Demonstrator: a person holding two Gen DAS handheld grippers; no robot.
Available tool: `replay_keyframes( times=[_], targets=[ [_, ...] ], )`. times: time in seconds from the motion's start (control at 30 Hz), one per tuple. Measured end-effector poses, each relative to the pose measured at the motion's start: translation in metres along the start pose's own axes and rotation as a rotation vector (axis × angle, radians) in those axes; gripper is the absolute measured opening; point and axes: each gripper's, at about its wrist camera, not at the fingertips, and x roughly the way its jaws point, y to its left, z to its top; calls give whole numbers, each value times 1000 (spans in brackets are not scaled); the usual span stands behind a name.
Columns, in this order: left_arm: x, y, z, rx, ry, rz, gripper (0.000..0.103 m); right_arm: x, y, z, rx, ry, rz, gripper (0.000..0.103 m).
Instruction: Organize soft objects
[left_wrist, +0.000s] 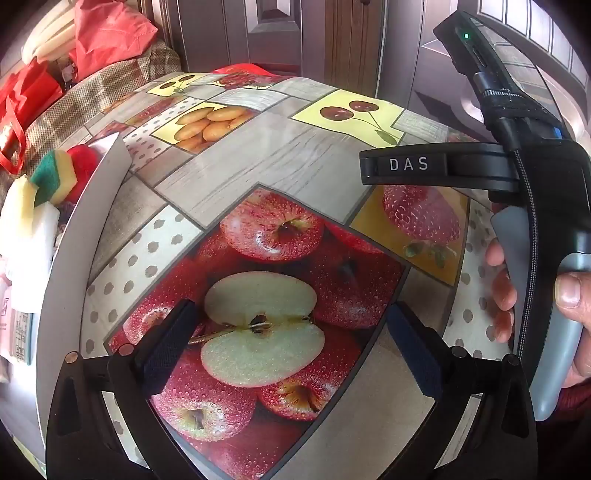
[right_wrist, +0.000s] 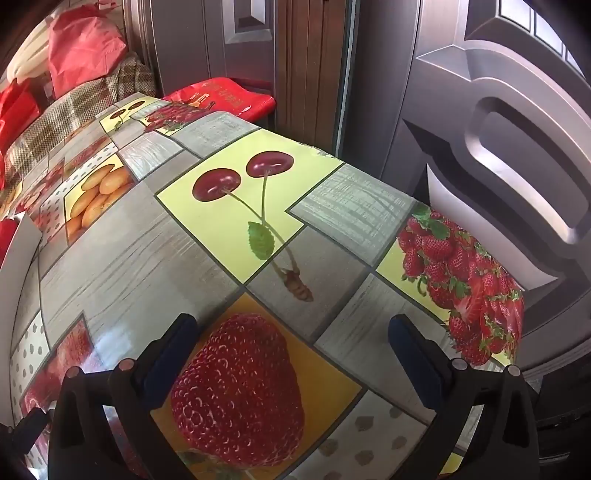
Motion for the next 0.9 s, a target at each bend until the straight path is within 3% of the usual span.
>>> replay_keyframes(
  times=[0.9],
  targets=[
    [0, -1, 0, 12, 3, 17, 102, 0, -1, 0, 4, 3, 4, 103]
  ],
)
